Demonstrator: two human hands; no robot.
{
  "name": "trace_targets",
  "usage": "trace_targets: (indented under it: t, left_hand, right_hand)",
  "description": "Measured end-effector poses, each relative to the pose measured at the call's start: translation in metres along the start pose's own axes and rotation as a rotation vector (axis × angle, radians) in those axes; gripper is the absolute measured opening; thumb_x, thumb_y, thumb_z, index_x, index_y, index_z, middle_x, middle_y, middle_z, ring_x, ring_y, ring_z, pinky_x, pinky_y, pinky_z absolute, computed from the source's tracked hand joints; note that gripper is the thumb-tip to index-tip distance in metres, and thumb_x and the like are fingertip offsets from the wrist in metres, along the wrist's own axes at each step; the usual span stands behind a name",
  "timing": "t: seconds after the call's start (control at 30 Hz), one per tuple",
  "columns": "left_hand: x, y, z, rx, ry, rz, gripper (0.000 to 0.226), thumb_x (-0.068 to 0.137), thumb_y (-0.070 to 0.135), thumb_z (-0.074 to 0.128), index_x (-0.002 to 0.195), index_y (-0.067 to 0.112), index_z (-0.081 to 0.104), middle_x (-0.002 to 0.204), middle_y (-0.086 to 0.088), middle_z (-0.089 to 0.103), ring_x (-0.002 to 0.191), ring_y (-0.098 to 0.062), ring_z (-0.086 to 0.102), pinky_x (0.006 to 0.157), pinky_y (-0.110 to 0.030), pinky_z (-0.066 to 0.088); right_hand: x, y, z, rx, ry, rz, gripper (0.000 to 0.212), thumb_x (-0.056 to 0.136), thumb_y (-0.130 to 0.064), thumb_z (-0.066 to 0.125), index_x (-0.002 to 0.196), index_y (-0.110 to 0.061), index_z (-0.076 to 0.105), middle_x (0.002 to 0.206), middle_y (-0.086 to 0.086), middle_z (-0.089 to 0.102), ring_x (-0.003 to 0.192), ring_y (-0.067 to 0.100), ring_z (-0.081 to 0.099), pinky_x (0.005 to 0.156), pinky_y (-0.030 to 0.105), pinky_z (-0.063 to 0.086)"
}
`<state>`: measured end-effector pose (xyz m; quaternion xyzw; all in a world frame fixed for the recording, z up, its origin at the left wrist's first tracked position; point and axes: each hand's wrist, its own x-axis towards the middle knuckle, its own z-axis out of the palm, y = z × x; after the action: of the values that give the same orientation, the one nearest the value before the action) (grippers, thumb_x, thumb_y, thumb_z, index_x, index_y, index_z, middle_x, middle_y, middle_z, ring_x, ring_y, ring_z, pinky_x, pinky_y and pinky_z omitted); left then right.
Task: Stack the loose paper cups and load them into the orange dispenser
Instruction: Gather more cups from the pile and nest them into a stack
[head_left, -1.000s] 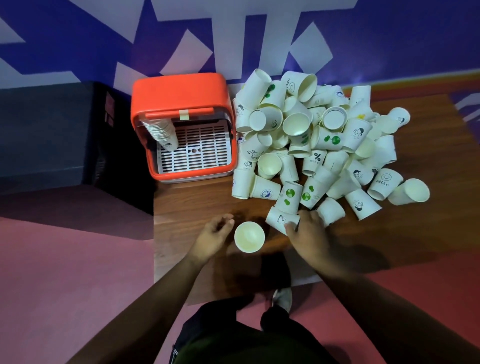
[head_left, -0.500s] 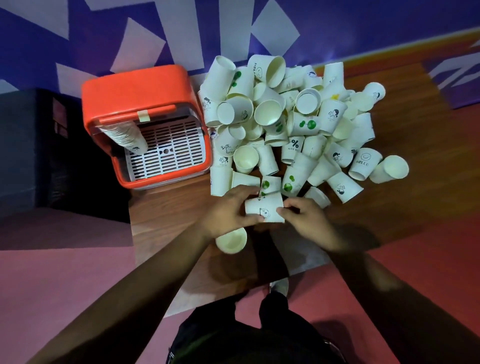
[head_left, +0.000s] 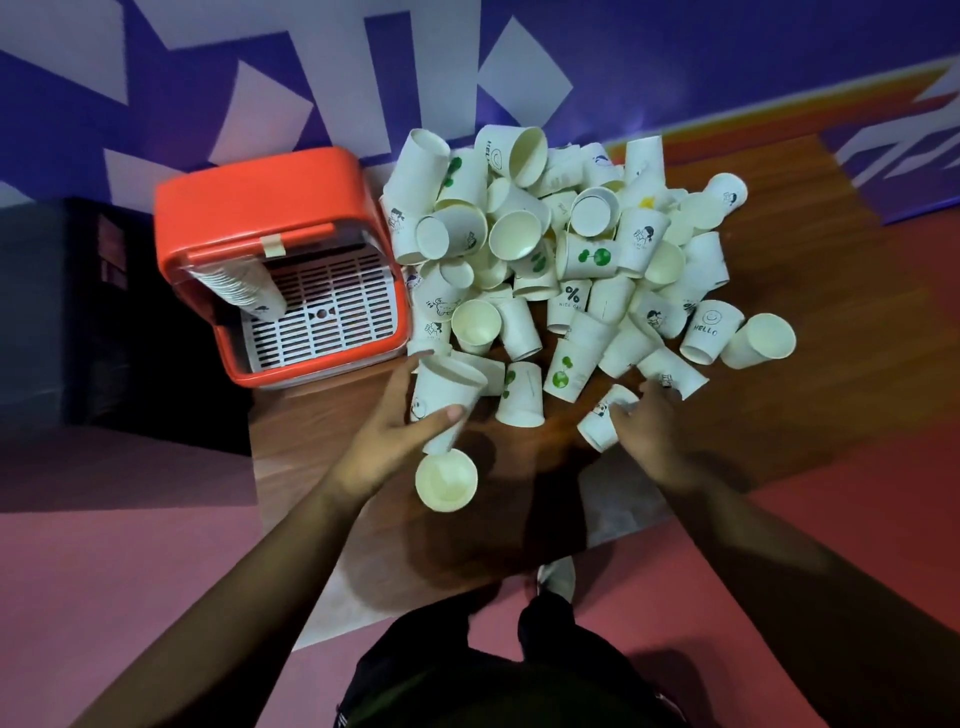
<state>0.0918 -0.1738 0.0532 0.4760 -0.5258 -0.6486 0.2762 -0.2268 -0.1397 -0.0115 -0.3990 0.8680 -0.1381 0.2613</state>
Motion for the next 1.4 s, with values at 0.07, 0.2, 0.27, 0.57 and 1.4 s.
trace_targets:
  t: [0.07, 0.2, 0.27, 0.57, 1.4]
  left_hand:
    - [-0.012, -0.007, -0.006, -0.026, -0.001, -0.002, 0.079, 0.084, 0.031, 0.076, 0.15, 0.038, 0.032, 0.146, 0.011, 0.049, 0.132, -0.007, 0.05, 0.102, -0.03, 0.048]
    - [-0.035, -0.023, -0.002, -0.029, 0.045, -0.018, 0.072, 0.077, 0.029, 0.08, 0.139, 0.025, 0.042, 0.13, 0.001, 0.057, 0.119, -0.019, 0.059, 0.095, -0.04, 0.054]
    - [-0.044, -0.033, 0.0, 0.004, 0.042, -0.019, 0.067, 0.081, 0.02, 0.081, 0.137, 0.024, 0.043, 0.128, 0.002, 0.057, 0.118, -0.023, 0.057, 0.095, -0.039, 0.055]
    - [-0.055, -0.069, 0.003, 0.259, 0.049, -0.009, 0.083, 0.077, 0.035, 0.084, 0.145, 0.044, 0.039, 0.143, 0.01, 0.049, 0.136, -0.01, 0.043, 0.115, -0.036, 0.036]
    - [-0.068, -0.098, 0.018, 0.01, -0.089, -0.169, 0.052, 0.096, 0.019, 0.061, 0.145, 0.028, 0.045, 0.136, 0.0, 0.061, 0.124, -0.015, 0.057, 0.097, -0.029, 0.05]
  right_hand:
    - [0.003, 0.006, 0.006, -0.087, -0.037, 0.005, 0.041, 0.086, -0.017, 0.065, 0.117, 0.007, 0.052, 0.128, 0.031, 0.049, 0.124, 0.042, 0.045, 0.1, 0.041, 0.04]
    - [0.0, 0.007, 0.007, -0.208, -0.085, -0.06, 0.034, 0.089, -0.021, 0.067, 0.111, 0.003, 0.056, 0.115, 0.023, 0.061, 0.112, 0.038, 0.056, 0.087, 0.038, 0.045]
    - [-0.006, 0.006, 0.005, -0.227, -0.102, -0.114, 0.026, 0.092, -0.019, 0.062, 0.109, 0.001, 0.059, 0.109, 0.021, 0.064, 0.107, 0.037, 0.059, 0.081, 0.036, 0.044]
    - [-0.049, -0.025, -0.026, 0.103, -0.188, -0.388, 0.008, 0.085, -0.023, 0.072, 0.08, -0.016, 0.07, 0.085, -0.004, 0.065, 0.078, 0.014, 0.062, 0.071, 0.025, 0.042]
    - [-0.141, -0.054, 0.044, -0.115, -0.386, -0.821, 0.092, 0.073, -0.031, 0.08, 0.15, -0.032, 0.028, 0.148, -0.007, 0.042, 0.135, 0.011, 0.038, 0.11, 0.024, 0.032]
